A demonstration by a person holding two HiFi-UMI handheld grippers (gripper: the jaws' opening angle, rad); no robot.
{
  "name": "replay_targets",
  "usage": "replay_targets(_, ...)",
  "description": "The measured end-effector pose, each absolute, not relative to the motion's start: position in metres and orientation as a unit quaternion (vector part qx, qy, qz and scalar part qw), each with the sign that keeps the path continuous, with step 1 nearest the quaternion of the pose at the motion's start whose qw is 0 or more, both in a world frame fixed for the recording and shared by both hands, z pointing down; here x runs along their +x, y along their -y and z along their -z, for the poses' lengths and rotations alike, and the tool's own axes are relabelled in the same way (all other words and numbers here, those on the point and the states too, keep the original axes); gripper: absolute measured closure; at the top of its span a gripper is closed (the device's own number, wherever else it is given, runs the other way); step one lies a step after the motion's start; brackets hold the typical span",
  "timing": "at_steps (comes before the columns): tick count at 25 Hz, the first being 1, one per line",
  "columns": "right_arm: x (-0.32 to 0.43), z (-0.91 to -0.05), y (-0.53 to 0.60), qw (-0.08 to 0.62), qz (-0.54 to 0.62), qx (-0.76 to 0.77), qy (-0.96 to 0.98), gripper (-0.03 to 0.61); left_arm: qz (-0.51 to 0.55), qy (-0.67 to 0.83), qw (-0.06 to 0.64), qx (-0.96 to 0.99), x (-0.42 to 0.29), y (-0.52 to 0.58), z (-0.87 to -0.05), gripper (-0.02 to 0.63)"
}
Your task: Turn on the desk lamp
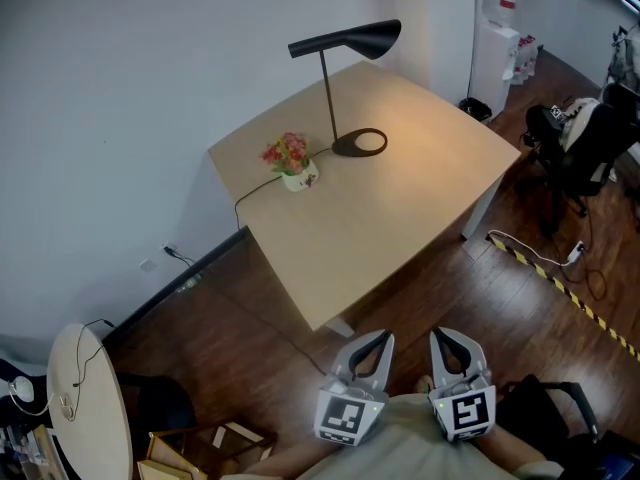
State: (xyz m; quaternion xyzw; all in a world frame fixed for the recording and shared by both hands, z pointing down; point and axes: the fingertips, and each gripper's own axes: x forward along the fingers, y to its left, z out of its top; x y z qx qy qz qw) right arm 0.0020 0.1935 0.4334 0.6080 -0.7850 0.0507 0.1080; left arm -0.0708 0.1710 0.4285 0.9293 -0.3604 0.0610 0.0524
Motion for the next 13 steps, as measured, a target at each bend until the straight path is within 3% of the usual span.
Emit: replay_targets(13,-0.003,-0.435,-0.205,0.106,-0.051,0.609,0.784,0.581,-0.053,0.351,0.038,0.934,-0.071,-0.183,-0.423,0.615)
